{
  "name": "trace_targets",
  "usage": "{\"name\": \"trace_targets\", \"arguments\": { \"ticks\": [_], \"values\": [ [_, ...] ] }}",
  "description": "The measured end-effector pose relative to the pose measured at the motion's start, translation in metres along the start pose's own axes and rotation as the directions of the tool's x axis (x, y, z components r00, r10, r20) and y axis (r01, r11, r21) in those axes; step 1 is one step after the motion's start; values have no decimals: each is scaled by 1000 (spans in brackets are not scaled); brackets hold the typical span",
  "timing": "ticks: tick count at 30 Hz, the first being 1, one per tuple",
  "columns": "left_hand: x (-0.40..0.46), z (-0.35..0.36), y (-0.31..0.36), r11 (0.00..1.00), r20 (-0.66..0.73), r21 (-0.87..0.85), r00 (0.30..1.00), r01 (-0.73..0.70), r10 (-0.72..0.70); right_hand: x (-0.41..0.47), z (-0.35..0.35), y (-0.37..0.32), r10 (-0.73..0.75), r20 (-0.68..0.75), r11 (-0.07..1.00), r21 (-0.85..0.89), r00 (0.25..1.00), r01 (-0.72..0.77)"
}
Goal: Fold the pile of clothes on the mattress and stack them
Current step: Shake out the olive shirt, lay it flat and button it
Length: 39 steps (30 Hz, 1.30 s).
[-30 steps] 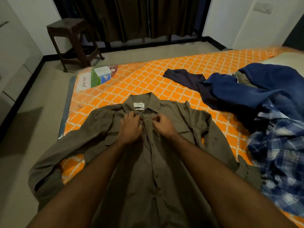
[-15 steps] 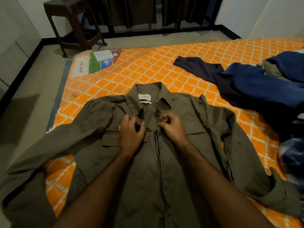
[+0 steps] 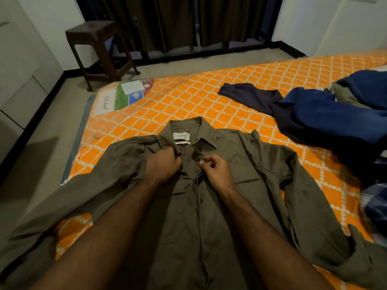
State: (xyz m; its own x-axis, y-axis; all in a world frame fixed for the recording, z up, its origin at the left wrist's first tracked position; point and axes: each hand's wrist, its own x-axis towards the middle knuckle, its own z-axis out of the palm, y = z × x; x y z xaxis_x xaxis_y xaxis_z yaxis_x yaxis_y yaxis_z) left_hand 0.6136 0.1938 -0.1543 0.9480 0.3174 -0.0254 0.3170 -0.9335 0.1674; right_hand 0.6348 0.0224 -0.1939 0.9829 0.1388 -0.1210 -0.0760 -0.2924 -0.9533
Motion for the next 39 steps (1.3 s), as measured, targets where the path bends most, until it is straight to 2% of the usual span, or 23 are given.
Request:
{"name": "trace_targets", "arguments": {
  "ticks": [2, 3, 4, 6, 7, 8, 11, 12, 17, 20, 24, 27, 29, 32, 34, 36, 39],
  "values": [
    [6, -5, 4, 1000, -16, -2, 1000, -4, 4, 2, -1, -1, 12, 1, 1000, -4, 1000, -12],
    [10, -9, 6, 996, -18, -89, 1000, 15, -16, 3, -1, -2, 17, 3, 1000, 3, 1000, -17],
    [15, -11, 7, 968, -11, -246, 999, 41, -45, 3, -2, -1, 18, 2, 1000, 9, 1000, -18],
    [20, -15, 13, 803, 32, -587, 994, 100, -100, 3, -2, -1, 19, -2, 1000, 11, 1000, -19],
    [20, -14, 15, 723, 59, -679, 992, 122, -111, 3, -2, -1, 21, -4, 1000, 13, 1000, -21],
    [17, -12, 18, 673, 79, -728, 991, 129, -104, 2, -1, -1, 24, -4, 1000, 17, 1000, -24],
    [3, 0, 15, 602, 74, -793, 996, 89, -49, 0, -2, -1, 33, -7, 999, 39, 999, -32],
    [1, 7, 11, 600, 56, -798, 998, 62, -28, 1, -2, -1, 37, -5, 999, 37, 999, -37],
    [-1, 21, 6, 772, -88, -632, 996, -65, 12, 9, -1, -7, 68, 4, 998, -11, 998, -68],
    [-3, 22, 16, 810, -124, -586, 991, -25, -59, 10, 0, -10, 90, -2, 996, -25, 996, -90],
    [0, 26, 20, 950, -50, -307, 995, 62, -81, 8, 3, -9, 100, -74, 994, -27, 992, -102],
    [1, 19, 19, 951, 69, -279, 991, 133, -118, 6, 6, -8, 107, -98, 994, -4, 989, -108],
    [0, 12, 21, 944, 85, -280, 984, 173, -155, 4, 7, -8, 106, -108, 994, 5, 989, -106],
    [-2, 10, 20, 893, 128, -368, 965, 259, -228, 0, 11, -11, 103, -99, 995, 15, 990, -102],
    [-3, 14, 18, 813, 163, -485, 947, 322, -278, -2, 11, -13, 112, -76, 993, 32, 991, -110],
    [-5, 18, 17, 763, 155, -550, 939, 339, -306, -2, 13, -15, 117, -51, 993, 40, 992, -115],
    [-12, 20, 22, 753, 95, -561, 930, 344, -354, -3, 15, -13, 93, -63, 996, 21, 994, -92]
  ]
}}
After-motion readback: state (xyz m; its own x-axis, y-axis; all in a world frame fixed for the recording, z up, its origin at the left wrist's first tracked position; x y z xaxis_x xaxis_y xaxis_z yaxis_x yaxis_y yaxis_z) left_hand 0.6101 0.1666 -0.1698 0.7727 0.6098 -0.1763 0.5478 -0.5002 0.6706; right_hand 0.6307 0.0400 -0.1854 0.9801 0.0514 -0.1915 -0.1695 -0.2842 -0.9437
